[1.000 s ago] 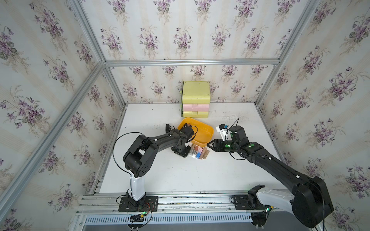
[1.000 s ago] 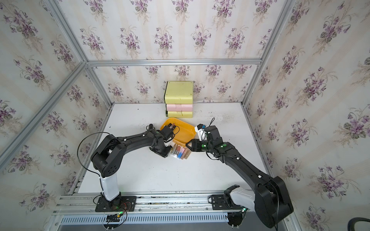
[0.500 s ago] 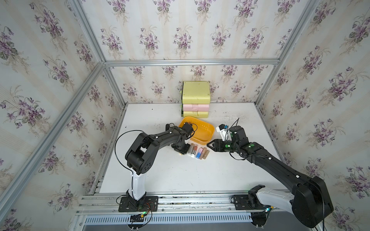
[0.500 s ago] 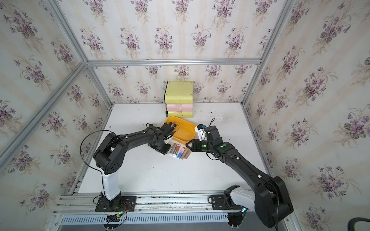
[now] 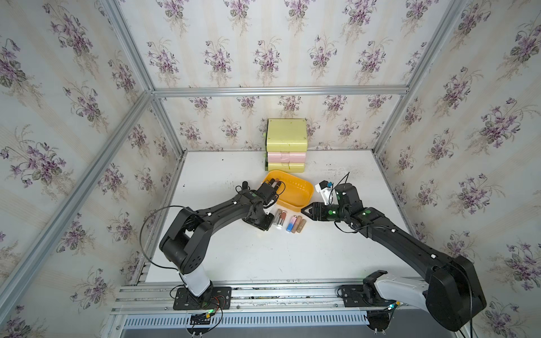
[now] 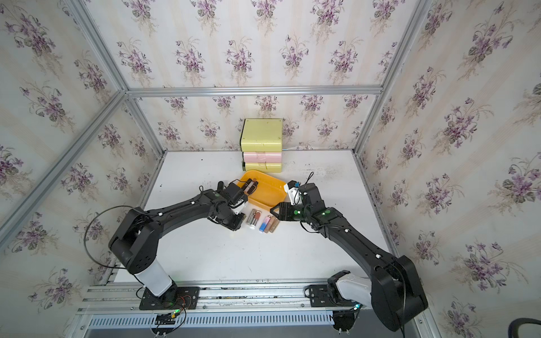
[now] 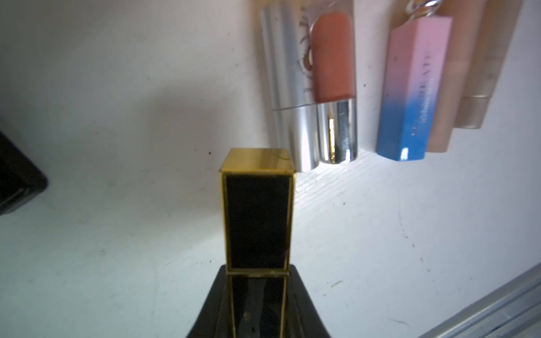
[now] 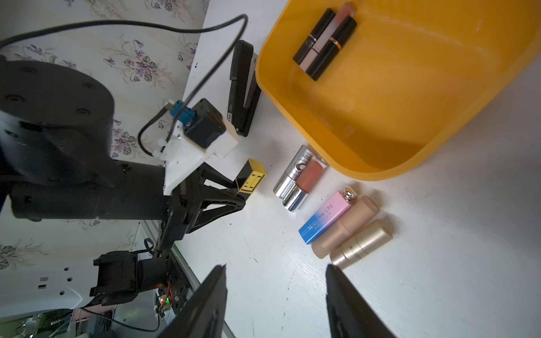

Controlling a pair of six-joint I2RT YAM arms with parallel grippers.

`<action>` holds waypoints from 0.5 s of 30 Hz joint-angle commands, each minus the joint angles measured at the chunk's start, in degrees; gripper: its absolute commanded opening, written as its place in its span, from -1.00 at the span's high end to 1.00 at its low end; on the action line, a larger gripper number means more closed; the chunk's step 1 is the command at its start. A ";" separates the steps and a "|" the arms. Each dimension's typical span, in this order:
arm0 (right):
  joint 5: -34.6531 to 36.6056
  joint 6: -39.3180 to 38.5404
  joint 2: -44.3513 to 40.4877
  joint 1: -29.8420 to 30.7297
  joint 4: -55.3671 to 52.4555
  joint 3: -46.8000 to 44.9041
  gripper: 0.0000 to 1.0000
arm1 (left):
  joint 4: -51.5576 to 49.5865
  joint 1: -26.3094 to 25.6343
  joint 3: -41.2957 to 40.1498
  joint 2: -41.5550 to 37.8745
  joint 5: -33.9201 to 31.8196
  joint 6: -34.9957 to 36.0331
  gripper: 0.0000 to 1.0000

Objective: Put the lipstick into the storage box
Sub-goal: Pick up the lipstick at the center of the board.

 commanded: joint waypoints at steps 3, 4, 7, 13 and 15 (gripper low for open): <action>-8.38 2.44 0.55 0.10 9.30 0.26 -0.15 | 0.06 3.22 0.44 -7.71 8.98 -0.65 0.55; -10.66 2.94 0.31 0.12 11.71 0.15 -0.15 | 0.97 4.35 0.63 -9.30 13.55 -0.70 0.55; -16.61 4.27 -0.49 0.10 18.53 0.22 -0.15 | 4.24 7.30 1.50 -13.22 24.86 -1.92 0.54; -27.55 10.28 -0.11 0.11 32.27 1.93 -0.20 | 11.45 10.12 3.66 -17.54 42.69 -6.68 0.53; -29.76 12.76 -0.06 0.26 36.45 2.50 -0.23 | 16.06 10.57 2.97 -18.77 46.82 -10.00 0.53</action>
